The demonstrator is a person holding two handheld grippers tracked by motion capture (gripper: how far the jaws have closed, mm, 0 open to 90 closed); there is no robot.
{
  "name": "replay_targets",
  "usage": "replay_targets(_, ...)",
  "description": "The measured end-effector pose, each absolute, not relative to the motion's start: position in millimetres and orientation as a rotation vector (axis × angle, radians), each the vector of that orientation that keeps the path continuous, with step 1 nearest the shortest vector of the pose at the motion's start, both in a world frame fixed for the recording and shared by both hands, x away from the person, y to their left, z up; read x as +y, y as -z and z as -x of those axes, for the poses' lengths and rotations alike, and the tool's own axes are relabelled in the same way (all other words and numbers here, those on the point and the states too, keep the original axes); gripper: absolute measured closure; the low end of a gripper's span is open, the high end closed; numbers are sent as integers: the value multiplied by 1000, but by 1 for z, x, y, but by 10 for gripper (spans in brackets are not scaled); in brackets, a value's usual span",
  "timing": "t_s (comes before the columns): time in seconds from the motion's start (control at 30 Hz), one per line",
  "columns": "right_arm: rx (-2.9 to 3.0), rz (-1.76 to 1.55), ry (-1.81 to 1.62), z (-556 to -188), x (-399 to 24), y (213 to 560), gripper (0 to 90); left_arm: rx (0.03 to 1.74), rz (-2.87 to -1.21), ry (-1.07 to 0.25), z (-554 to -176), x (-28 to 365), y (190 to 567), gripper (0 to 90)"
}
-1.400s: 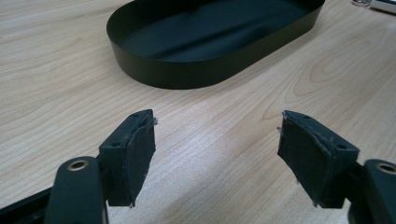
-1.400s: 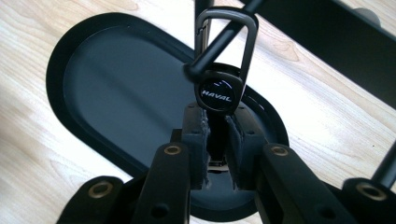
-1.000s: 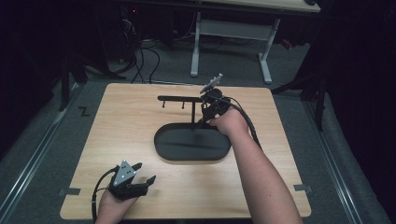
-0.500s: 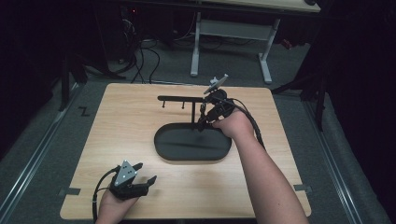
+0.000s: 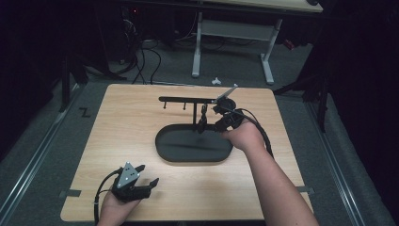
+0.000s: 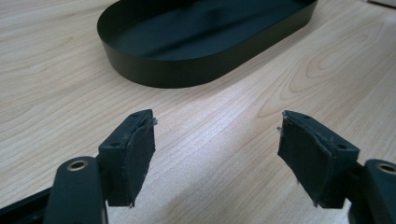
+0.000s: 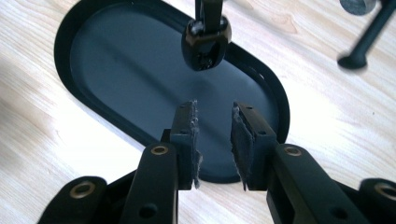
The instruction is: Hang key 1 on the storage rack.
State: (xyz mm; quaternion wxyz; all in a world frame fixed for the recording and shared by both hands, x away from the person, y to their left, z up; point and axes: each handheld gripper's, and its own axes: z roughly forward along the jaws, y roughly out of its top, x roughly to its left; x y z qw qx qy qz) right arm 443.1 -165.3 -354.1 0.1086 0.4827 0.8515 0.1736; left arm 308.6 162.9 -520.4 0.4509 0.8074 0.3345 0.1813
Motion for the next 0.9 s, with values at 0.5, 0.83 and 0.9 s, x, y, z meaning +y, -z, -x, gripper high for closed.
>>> replay_targets(0.5, 2495, -1418, -520, -419, -187, 373, 676, 821, -2007, -448, -309, 161, 522, 274)
replay_targets(0.83, 2479, -1432, -514, -402, -203, 385, 688, 817, -2017, -446, -309, 158, 523, 274)
replay_targets(0.9, 2475, -1431, -516, -398, -206, 387, 692, 816, -2017, -447, -309, 158, 523, 274)
